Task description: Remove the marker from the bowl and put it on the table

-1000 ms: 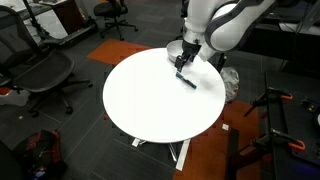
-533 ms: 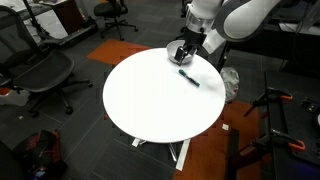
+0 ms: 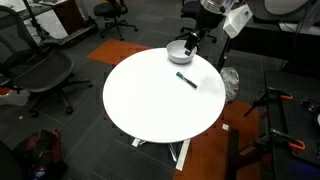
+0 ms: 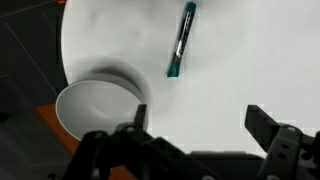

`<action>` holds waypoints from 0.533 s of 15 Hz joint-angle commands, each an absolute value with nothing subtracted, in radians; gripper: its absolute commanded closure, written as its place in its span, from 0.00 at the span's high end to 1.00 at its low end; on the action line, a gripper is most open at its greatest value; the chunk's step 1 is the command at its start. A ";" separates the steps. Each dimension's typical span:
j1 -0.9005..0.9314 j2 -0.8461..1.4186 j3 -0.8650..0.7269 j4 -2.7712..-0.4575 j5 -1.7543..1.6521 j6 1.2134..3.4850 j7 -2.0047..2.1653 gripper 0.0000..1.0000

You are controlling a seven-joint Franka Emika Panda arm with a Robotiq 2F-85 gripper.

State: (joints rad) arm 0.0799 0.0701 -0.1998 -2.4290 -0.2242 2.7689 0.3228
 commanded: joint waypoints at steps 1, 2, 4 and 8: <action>0.037 -0.050 -0.152 -2.490 -0.264 2.704 0.344 1.00; 0.028 -0.068 -0.140 -2.494 -0.259 2.692 0.339 1.00; 0.010 -0.092 -0.116 -2.499 -0.253 2.671 0.335 1.00; -0.019 -0.067 -0.084 -2.475 -0.227 2.682 0.315 1.00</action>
State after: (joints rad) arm 0.0142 -0.0676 -0.1169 -2.4759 -0.2347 2.6825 0.3228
